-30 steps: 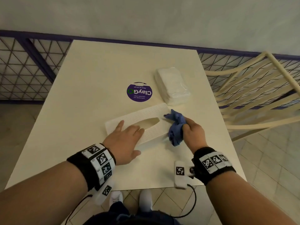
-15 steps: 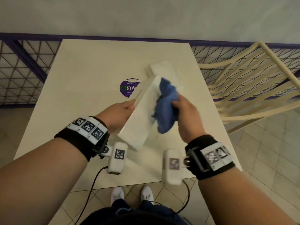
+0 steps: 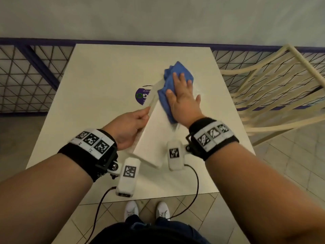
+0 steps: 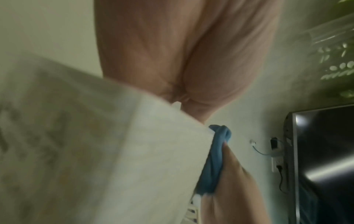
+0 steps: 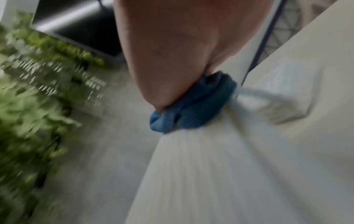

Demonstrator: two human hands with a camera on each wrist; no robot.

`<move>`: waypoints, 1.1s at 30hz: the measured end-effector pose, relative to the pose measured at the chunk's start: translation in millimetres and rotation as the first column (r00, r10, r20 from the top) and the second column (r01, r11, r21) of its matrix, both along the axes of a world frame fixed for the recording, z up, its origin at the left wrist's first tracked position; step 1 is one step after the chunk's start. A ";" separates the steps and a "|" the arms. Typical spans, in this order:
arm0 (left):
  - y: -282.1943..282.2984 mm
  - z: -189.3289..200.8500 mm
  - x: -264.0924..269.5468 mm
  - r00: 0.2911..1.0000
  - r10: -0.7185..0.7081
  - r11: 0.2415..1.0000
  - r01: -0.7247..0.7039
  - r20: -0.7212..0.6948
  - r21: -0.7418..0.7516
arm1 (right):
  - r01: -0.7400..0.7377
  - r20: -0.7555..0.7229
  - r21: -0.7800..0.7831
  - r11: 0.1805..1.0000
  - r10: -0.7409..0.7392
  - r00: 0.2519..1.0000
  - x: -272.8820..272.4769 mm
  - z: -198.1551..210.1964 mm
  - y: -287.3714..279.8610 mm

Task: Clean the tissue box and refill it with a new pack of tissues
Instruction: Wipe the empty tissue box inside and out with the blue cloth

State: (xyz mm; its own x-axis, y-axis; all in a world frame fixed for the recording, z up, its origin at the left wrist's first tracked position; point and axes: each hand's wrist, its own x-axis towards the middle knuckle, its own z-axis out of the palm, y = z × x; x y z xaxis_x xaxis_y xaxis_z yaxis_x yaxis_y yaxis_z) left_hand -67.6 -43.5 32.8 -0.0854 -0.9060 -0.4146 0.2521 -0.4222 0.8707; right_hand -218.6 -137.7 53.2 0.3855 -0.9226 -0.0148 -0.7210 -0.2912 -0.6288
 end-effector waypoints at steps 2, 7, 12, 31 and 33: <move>1.0 -1.5 1.5 1.000 -0.011 1.000 0.011 0.008 0.004 | -0.019 -0.023 0.002 1.000 0.019 1.000 1.4 2.8 -0.5; -8.9 8.6 13.7 0.977 0.212 0.977 -0.212 -0.025 -0.011 | -0.359 -0.063 -0.014 0.933 0.357 0.932 1.3 -21.9 94.0; -6.4 16.8 12.6 0.983 0.179 0.982 -0.177 0.036 -0.065 | -0.332 -0.113 -0.064 0.941 0.324 0.939 -2.6 -25.5 81.1; 13.3 18.8 23.8 0.382 -0.209 0.927 0.371 0.900 0.058 | 0.234 0.242 0.591 0.772 -0.447 0.861 -17.0 41.3 -2.2; 15.2 23.3 7.6 0.288 -0.154 0.914 0.405 0.945 0.025 | 0.244 0.295 0.579 0.778 -0.479 0.827 -8.7 32.2 4.5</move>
